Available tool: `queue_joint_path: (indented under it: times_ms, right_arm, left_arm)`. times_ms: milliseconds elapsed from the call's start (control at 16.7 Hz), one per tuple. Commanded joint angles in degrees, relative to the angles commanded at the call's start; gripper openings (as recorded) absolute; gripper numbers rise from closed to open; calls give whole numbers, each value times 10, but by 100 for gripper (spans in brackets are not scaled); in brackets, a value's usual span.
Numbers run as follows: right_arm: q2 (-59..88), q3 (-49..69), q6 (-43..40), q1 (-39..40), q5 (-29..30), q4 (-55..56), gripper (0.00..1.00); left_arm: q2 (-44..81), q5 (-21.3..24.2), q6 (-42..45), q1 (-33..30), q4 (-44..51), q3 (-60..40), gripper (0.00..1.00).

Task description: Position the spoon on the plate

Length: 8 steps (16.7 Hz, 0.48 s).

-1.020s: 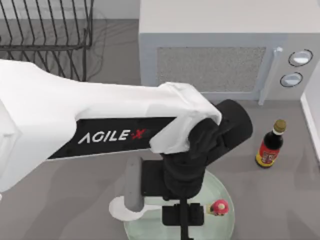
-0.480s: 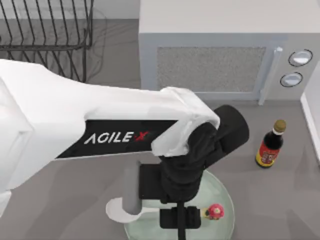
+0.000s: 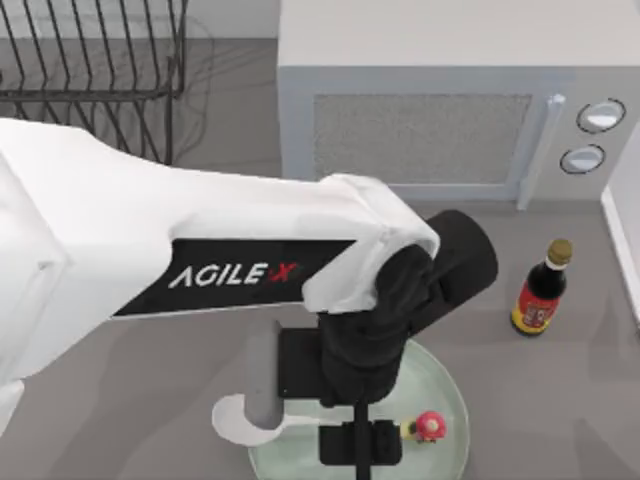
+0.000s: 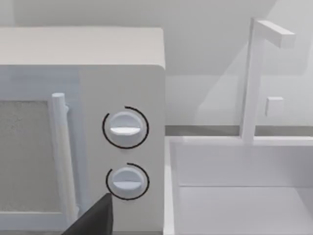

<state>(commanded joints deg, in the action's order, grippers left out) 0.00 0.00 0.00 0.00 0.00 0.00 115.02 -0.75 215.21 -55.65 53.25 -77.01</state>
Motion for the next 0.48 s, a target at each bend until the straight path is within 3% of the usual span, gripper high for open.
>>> queue_joint_path:
  times_ms: [120, 480]
  right_arm:
    - [0, 0, 0, 0, 0, 0, 100]
    - [0, 0, 0, 0, 0, 0, 100]
  left_arm:
    - [0, 0, 0, 0, 0, 0, 98]
    - [0, 0, 0, 0, 0, 0, 100]
